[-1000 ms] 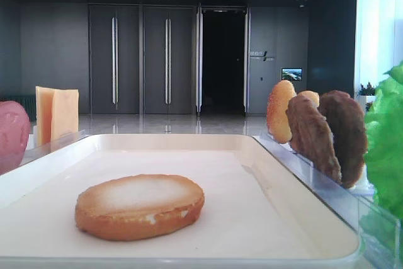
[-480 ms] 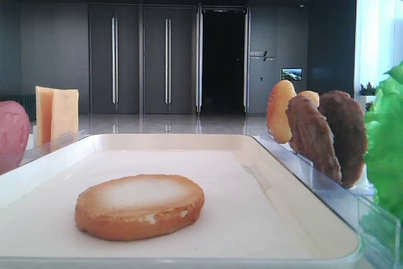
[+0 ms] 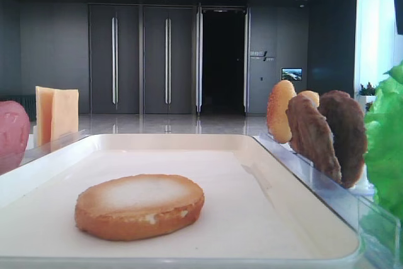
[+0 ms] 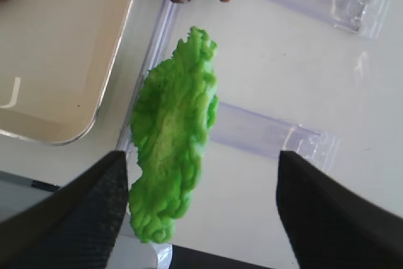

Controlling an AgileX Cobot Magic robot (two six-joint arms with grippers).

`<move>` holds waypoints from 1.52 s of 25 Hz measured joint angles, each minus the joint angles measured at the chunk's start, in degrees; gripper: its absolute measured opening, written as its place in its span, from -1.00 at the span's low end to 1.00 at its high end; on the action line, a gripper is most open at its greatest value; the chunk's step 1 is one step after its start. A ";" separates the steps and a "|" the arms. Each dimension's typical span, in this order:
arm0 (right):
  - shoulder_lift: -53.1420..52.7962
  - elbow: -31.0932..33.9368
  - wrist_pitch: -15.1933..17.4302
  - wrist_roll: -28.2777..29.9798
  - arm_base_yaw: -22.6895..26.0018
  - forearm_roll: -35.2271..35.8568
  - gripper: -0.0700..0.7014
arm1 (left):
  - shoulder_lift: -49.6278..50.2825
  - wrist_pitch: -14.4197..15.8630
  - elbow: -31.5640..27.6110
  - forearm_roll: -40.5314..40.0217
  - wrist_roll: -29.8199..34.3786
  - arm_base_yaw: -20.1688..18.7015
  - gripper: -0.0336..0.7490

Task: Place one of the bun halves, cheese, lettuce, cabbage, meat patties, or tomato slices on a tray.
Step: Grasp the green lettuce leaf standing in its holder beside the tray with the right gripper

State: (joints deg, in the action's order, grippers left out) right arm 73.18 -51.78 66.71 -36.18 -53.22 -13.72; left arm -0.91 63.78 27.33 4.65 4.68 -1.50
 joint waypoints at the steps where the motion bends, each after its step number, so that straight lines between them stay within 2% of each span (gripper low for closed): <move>1: 0.00 -0.05 0.00 0.41 0.48 0.23 0.48 | 0.00 0.00 0.00 0.00 0.00 0.00 0.85; 7: 0.54 -0.07 -1.33 3.08 1.84 2.18 0.45 | 0.00 0.00 0.00 0.00 0.00 0.00 0.85; 20: 1.82 -0.07 -2.54 3.63 1.84 2.47 0.40 | 0.00 0.00 0.00 0.00 0.00 0.00 0.85; 25: 1.82 -0.07 -2.54 3.70 1.84 2.49 0.21 | 0.00 0.00 0.00 0.00 0.00 0.00 0.85; 32: 1.82 -0.07 -1.63 5.23 1.84 3.08 -0.31 | 0.00 0.00 0.00 0.00 0.00 0.00 0.85; 38: 1.82 -0.07 -1.63 6.95 1.84 3.08 -0.64 | 0.00 0.00 0.00 0.00 0.00 0.00 0.85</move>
State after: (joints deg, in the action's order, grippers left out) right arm 75.00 -51.85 65.08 -29.22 -51.38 -10.65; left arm -0.91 63.78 27.33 4.65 4.68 -1.50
